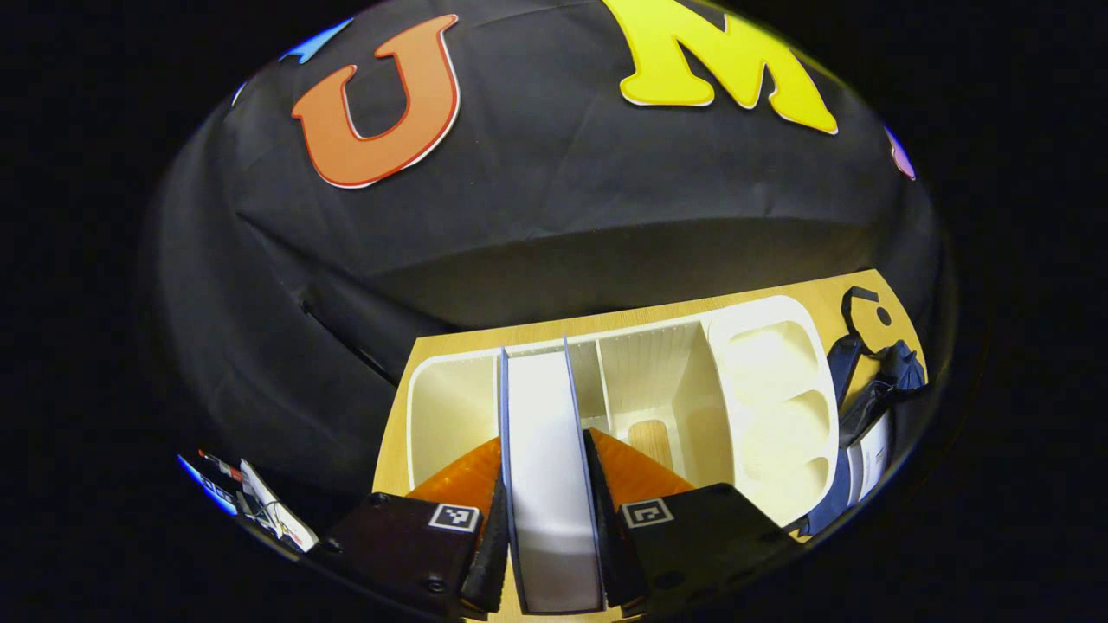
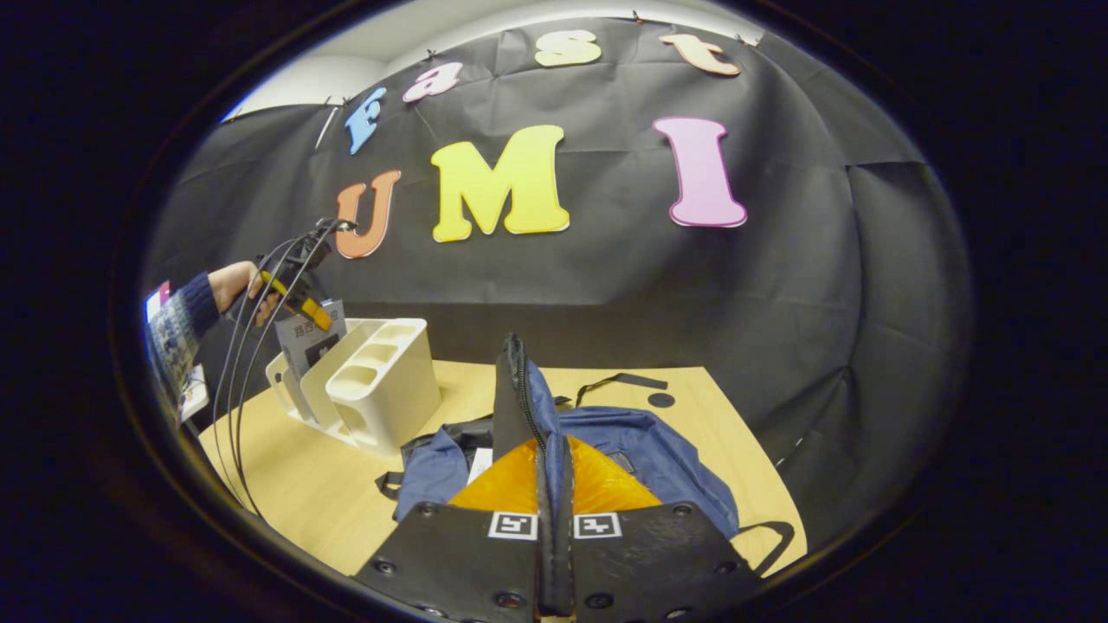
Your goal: Open the schoolbag, grab two books from the bookshelf and put them into the schoolbag.
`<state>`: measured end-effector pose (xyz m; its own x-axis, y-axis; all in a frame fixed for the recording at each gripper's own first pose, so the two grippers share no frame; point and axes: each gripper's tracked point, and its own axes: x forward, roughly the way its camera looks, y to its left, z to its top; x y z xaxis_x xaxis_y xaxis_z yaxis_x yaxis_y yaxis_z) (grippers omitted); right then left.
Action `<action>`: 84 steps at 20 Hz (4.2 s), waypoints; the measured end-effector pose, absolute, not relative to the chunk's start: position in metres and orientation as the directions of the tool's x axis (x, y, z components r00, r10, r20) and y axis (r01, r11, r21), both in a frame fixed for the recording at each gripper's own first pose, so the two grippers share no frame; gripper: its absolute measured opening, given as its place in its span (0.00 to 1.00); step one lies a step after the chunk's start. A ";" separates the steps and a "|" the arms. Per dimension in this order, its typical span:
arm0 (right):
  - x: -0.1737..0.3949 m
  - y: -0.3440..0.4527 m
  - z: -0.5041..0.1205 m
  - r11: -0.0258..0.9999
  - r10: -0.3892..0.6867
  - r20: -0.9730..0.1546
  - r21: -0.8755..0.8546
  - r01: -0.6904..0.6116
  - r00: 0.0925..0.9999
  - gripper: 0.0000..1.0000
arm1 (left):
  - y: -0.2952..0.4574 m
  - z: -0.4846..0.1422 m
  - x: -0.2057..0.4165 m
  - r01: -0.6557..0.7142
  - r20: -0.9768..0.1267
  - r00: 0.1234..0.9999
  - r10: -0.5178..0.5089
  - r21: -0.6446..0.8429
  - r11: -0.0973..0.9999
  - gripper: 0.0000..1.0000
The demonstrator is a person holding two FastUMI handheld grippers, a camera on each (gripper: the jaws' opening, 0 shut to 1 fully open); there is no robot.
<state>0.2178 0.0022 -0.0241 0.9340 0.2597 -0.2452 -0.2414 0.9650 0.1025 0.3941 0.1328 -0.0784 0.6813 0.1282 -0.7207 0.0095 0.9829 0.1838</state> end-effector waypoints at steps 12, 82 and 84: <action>0.212 0.007 -0.026 0.967 0.246 -0.252 0.126 -0.220 0.936 0.00 | 0.149 -0.046 0.300 -0.106 -0.721 0.693 0.015 -0.082 0.991 0.42; 0.213 0.022 0.050 0.926 0.373 -0.083 0.105 -0.364 0.924 0.00 | -0.231 -0.151 0.247 0.110 -0.329 0.768 -0.550 -0.778 0.619 0.46; 0.211 0.025 0.054 0.917 0.392 -0.078 0.115 -0.382 0.917 0.01 | -0.251 -0.156 0.250 0.118 -0.329 0.759 -0.562 -0.779 0.616 0.46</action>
<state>0.2110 0.0255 0.0537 0.9169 0.3915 -0.0776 -0.3818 0.9170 0.1151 0.2504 -0.2507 -0.1561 0.7590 -0.5615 -0.3295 0.1181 0.6164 -0.7785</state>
